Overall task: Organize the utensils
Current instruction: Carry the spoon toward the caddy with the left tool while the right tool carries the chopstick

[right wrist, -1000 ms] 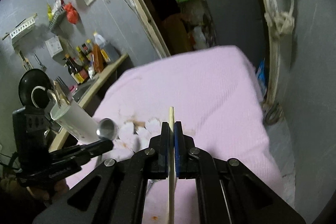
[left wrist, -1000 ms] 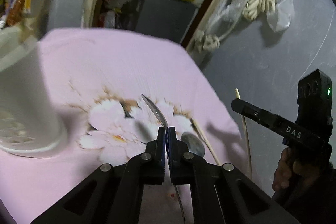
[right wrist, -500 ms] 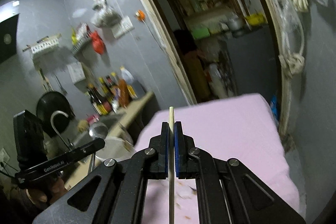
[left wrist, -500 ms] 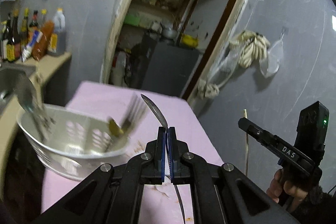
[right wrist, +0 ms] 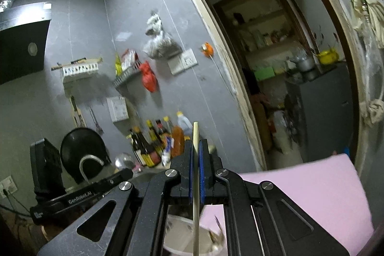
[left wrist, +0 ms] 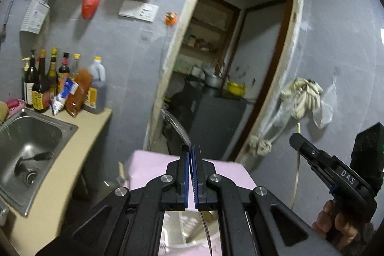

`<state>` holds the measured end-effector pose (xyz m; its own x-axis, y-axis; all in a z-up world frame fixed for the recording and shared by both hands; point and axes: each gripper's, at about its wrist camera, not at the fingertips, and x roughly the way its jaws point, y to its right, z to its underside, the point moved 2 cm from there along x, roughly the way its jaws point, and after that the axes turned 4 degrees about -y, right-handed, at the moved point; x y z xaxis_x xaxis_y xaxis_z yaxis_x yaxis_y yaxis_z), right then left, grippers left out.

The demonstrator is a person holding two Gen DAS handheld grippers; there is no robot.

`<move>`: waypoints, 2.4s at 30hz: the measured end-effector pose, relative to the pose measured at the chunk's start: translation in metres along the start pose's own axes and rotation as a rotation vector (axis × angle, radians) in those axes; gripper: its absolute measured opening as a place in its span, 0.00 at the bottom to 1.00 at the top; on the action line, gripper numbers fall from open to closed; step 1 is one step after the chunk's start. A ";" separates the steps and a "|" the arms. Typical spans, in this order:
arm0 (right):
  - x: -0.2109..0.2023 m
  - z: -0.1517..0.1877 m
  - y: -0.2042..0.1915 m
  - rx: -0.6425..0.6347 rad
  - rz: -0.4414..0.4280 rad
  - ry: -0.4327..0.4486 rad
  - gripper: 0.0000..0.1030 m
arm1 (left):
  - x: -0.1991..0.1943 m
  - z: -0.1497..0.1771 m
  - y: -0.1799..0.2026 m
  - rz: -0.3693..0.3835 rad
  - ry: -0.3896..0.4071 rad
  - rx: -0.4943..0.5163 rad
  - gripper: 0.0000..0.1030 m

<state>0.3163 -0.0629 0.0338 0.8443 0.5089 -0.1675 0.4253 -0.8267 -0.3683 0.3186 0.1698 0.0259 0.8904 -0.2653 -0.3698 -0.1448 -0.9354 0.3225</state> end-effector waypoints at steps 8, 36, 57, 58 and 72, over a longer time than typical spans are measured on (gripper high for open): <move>0.043 0.004 -0.023 -0.004 0.099 0.089 0.04 | 0.013 -0.016 -0.042 -0.048 0.066 -0.080 0.03; 0.071 0.070 -0.003 0.017 0.186 0.170 0.04 | 0.036 0.051 -0.071 -0.146 0.246 -0.036 0.03; 0.069 0.090 0.005 -0.004 0.185 0.153 0.04 | 0.041 0.074 -0.065 -0.150 0.261 -0.003 0.03; 0.069 0.091 0.005 0.000 0.181 0.153 0.04 | 0.042 0.075 -0.063 -0.154 0.255 0.005 0.03; 0.069 0.092 0.006 0.020 0.138 0.072 0.05 | 0.039 0.077 -0.048 -0.203 0.166 0.086 0.28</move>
<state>0.3468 -0.0109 -0.0637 0.9160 0.3713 -0.1519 0.2972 -0.8824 -0.3648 0.3272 0.1867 -0.0717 0.9625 -0.0347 -0.2691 0.0145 -0.9838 0.1787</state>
